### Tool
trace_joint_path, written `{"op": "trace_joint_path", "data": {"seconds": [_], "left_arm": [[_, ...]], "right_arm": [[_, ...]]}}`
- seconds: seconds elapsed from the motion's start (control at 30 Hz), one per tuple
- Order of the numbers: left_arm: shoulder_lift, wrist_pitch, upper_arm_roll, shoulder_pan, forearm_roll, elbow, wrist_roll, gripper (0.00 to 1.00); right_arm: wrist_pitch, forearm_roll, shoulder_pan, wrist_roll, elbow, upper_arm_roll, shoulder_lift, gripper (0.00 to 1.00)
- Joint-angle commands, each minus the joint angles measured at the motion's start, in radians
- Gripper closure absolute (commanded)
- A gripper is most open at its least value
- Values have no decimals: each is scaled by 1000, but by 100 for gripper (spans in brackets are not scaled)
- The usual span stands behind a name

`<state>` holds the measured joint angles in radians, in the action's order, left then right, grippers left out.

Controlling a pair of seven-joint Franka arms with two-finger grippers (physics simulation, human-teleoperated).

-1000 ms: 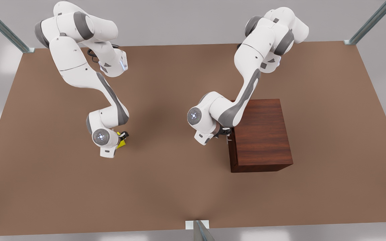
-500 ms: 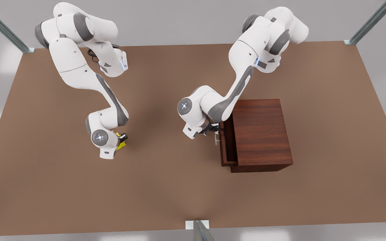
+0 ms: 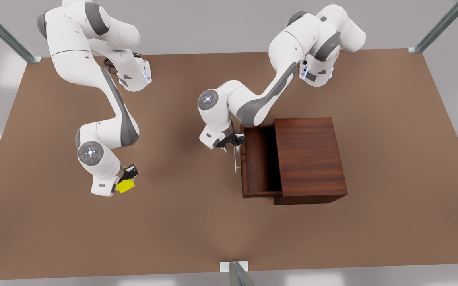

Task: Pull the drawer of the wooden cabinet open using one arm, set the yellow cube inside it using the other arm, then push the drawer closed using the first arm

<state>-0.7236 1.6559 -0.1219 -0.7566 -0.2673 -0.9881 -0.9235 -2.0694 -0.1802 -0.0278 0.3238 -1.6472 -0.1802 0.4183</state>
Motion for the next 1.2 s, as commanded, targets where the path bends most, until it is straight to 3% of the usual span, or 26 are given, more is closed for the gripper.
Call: {"op": "trace_joint_path", "data": {"seconds": [0.0, 0.13, 0.17, 0.23, 0.33, 0.4, 0.7, 1.07, 1.17], "left_arm": [[101, -117, -4, 60, 135, 31, -51, 14], [191, -257, -2, 368, 261, 29, 359, 0], [194, -291, -2, 460, 261, 28, 510, 0], [196, -304, -1, 632, 261, 28, 843, 0], [266, -306, 16, 717, 257, 6, 908, 0], [516, -145, 36, 726, 260, -346, 910, 0], [455, -166, 44, 729, 253, -316, 904, 0], [452, -169, 44, 727, 257, -316, 900, 0], [452, -169, 42, 723, 257, -316, 897, 0]], "right_arm": [[140, 31, -1, -8, 52, -4, -3, 35], [170, 38, -14, -83, 118, -64, 4, 35], [245, 36, -11, -195, 176, -119, 5, 35], [311, 36, -106, -382, 239, -128, 19, 35], [388, 36, -230, -598, 383, -128, 88, 35], [419, 36, -302, -726, 497, -130, 155, 35], [396, 34, -528, -1111, 799, -136, 373, 34], [25, 77, -626, -1295, 811, -139, 493, 30], [17, 77, -630, -1302, 810, -127, 513, 23]]}}
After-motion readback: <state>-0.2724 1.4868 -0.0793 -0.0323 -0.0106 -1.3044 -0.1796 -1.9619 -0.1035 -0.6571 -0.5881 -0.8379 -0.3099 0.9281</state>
